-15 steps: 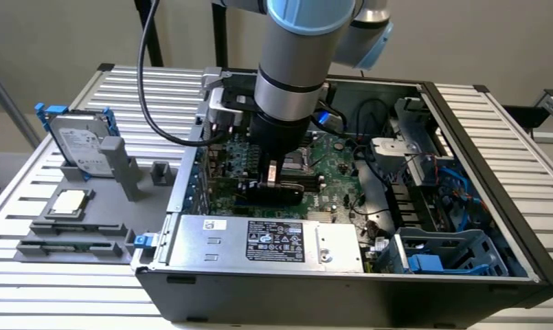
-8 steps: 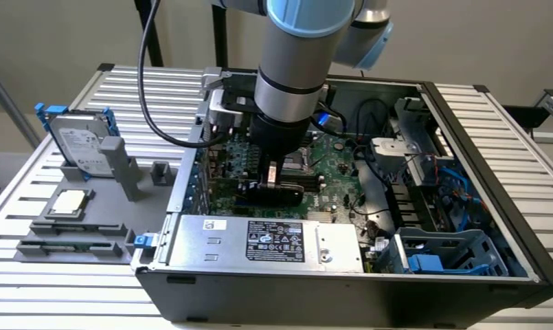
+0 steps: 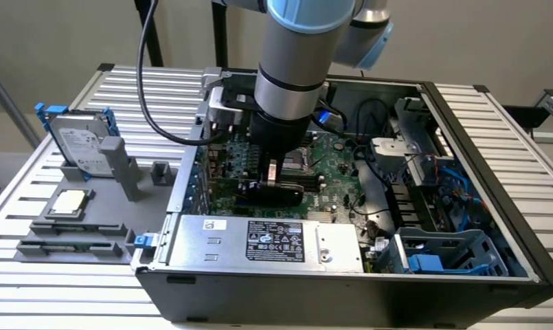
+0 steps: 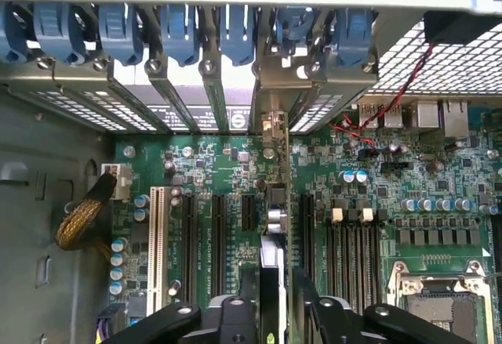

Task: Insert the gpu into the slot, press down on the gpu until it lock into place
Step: 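Insert the gpu into the slot, then press down on the gpu until it lock into place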

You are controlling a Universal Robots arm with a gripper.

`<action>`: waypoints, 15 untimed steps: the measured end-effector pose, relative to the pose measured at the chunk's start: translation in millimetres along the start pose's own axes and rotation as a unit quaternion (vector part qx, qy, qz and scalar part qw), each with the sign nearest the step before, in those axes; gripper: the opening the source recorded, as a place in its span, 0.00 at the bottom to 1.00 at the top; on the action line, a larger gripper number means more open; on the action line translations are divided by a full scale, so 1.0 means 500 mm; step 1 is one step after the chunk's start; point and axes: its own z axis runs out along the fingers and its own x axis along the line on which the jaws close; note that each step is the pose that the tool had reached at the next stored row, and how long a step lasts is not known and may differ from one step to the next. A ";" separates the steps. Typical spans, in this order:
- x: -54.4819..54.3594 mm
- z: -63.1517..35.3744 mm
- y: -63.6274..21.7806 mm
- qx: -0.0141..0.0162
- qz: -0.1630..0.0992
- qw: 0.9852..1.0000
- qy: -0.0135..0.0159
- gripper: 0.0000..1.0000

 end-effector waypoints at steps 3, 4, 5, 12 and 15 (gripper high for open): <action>-0.001 -0.026 0.003 -0.001 0.000 1.000 0.000 0.34; -0.002 -0.035 0.004 -0.001 0.000 1.000 0.000 0.34; -0.002 -0.043 0.005 -0.001 0.000 1.000 0.000 0.34; -0.005 -0.107 0.011 -0.001 0.000 1.000 0.000 0.34; -0.006 -0.121 0.013 -0.001 0.000 1.000 0.000 0.34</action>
